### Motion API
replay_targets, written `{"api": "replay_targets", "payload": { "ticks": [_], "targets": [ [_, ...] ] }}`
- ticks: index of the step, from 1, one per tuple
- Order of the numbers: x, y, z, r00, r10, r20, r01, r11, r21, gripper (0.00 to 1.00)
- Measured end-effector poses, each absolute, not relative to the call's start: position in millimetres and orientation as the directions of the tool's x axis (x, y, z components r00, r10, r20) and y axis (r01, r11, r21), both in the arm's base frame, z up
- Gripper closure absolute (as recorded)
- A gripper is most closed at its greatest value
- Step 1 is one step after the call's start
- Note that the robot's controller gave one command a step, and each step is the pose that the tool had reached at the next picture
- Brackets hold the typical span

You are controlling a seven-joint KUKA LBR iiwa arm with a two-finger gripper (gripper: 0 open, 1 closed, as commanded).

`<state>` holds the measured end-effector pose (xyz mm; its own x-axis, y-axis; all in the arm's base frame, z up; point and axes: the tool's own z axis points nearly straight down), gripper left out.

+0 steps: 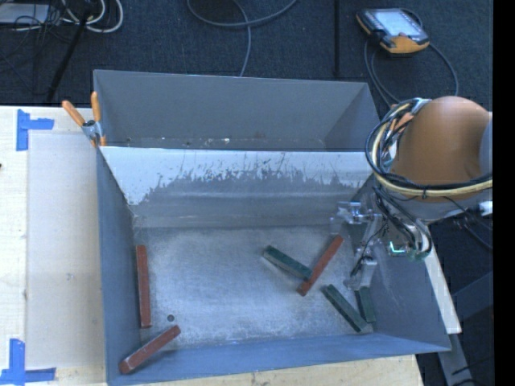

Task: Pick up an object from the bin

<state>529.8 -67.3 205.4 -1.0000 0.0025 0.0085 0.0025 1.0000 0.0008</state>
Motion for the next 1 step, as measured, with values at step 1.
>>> {"api": "replay_targets", "payload": {
  "ticks": [1],
  "targets": [
    [531.5,-67.2,209.1,-1.000,0.001,0.001,0.001,1.000,0.000,0.00]
  ]
}}
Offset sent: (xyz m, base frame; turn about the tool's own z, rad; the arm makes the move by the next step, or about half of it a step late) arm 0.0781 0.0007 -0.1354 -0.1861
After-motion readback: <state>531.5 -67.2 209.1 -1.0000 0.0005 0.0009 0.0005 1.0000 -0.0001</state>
